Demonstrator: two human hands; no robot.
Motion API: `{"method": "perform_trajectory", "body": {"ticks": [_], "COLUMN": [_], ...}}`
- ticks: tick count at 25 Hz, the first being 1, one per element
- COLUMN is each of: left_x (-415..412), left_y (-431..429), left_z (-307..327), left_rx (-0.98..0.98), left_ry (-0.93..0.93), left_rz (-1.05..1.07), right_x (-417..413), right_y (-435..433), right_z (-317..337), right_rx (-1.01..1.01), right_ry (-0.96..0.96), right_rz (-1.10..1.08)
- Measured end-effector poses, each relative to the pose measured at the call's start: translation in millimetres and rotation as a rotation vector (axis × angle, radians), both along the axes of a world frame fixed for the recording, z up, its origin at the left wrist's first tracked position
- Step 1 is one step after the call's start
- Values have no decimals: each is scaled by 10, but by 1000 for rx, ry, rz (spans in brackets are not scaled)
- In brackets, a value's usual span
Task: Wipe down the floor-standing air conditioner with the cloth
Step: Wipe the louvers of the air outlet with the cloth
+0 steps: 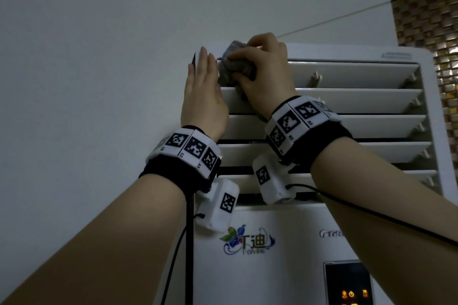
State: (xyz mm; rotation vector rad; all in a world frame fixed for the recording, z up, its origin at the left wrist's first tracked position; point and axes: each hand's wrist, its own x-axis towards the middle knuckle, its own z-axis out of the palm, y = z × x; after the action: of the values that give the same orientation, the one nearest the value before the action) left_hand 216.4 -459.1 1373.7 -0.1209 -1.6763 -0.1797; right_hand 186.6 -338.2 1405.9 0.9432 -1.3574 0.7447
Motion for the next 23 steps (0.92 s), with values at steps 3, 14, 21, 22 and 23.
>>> {"method": "perform_trajectory", "body": {"ticks": [3, 14, 21, 22, 23], "left_x": [5, -27, -17, -15, -13], "left_y": [0, 3, 4, 13, 27], "left_z": [0, -13, -9, -11, -9], "left_rx": [18, 43, 60, 68, 81], "left_ry": [-5, -12, -10, -16, -24], "left_rz": [-20, -17, -24, -25, -15], "right_x": [-39, -73, -87, -119, -132], "right_y": [61, 180, 194, 235, 251], "right_z": [6, -15, -13, -14, -19], "right_rx": [-80, -180, -62, -124, -180], "right_ry": [-27, -95, -43, -66, -89], "right_rz": [28, -52, -23, -31, -36]}}
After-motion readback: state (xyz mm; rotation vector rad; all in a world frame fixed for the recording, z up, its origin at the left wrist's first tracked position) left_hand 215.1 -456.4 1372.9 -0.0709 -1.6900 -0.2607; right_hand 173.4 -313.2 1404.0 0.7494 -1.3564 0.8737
